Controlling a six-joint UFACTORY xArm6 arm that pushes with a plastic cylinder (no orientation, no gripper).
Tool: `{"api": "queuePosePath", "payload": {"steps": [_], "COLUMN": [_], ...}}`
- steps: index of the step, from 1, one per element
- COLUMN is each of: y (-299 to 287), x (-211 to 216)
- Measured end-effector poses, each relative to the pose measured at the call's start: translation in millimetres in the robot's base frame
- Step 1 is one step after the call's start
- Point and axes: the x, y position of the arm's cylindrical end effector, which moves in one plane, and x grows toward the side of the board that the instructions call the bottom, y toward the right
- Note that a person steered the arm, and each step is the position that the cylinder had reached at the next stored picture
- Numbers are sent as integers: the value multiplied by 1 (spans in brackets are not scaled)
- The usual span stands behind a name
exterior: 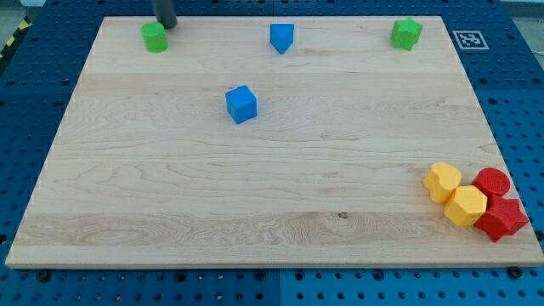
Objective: Push the green circle into the cube
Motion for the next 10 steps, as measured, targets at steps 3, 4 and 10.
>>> {"api": "queuePosePath", "payload": {"steps": [3, 4, 10], "y": [61, 26, 56], "x": [95, 70, 124]}}
